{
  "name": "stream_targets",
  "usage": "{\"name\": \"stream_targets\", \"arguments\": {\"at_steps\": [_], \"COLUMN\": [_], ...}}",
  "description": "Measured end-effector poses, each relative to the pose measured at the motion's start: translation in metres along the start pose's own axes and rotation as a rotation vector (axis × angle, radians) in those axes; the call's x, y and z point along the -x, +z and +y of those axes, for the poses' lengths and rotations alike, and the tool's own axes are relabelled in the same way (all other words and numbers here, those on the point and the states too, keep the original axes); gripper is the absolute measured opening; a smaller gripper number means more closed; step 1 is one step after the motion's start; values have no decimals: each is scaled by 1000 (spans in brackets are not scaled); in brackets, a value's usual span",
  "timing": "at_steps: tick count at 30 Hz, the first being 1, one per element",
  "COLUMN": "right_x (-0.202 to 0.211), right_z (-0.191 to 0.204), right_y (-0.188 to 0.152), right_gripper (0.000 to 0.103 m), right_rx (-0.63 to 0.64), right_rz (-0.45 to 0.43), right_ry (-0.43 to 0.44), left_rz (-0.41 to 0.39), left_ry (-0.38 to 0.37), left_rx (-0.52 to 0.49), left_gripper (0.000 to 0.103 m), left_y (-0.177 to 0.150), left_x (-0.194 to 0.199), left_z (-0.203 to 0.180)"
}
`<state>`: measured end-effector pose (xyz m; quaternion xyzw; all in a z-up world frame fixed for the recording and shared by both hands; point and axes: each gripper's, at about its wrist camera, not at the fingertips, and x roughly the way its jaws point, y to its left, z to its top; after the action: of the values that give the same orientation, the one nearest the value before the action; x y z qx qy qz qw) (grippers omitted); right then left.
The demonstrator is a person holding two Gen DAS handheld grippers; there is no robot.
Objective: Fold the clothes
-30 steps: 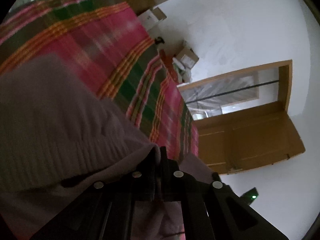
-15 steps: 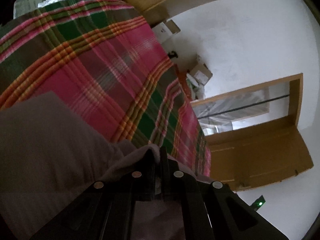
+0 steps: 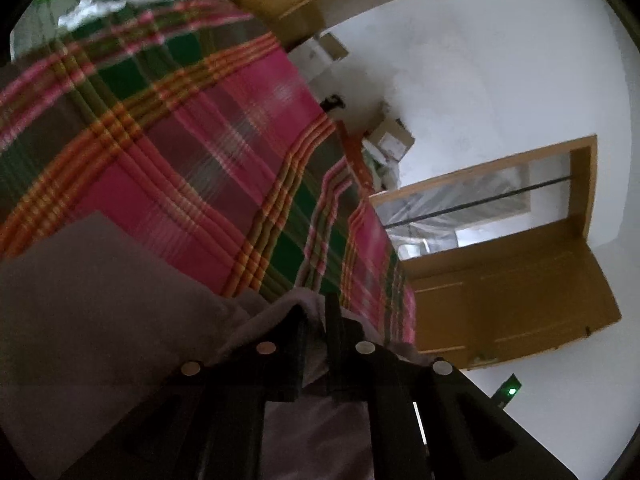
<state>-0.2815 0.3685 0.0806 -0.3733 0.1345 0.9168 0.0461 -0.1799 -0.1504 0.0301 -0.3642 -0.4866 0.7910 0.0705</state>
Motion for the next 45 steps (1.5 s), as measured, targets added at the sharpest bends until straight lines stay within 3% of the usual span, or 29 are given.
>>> {"name": "stream_targets", "arguments": {"at_steps": [4, 6, 7, 12, 16, 20, 25, 29, 31, 34, 39, 45], "right_x": [25, 37, 43, 72, 92, 109, 114, 116, 118, 115, 106, 102], "right_z": [-3, -3, -3, -2, -5, 9, 28, 45, 55, 65, 71, 78], "right_y": [-9, -18, -23, -48, -65, -100, -148, -168, -173, -182, -201, -210], "right_gripper": [19, 19, 19, 21, 23, 28, 36, 39, 41, 51, 52, 53], "right_rx": [16, 29, 34, 63, 36, 127, 196, 254, 316, 388, 427, 470], "right_rz": [-4, -4, -3, 1, 8, 43, 112, 123, 119, 137, 177, 170], "right_ry": [14, 30, 41, 92, 131, 213, 316, 334, 337, 341, 326, 296], "left_rz": [-44, -66, -73, -108, -138, -153, -89, -56, -82, -113, -120, -153], "left_ry": [7, 8, 6, 57, 103, 179, 260, 297, 309, 330, 334, 394], "left_rx": [-26, -21, -16, -62, -127, -272, -357, -406, -445, -494, -518, -534], "left_gripper": [9, 23, 25, 25, 25, 27, 27, 27, 28, 28, 28, 28], "left_y": [0, 0, 0, -9, -23, -46, -68, -84, -92, -103, -115, -122], "left_x": [27, 44, 51, 85, 114, 135, 140, 144, 152, 164, 177, 189], "left_z": [1, 6, 10, 20, 29, 34, 51, 61, 63, 61, 65, 73]}}
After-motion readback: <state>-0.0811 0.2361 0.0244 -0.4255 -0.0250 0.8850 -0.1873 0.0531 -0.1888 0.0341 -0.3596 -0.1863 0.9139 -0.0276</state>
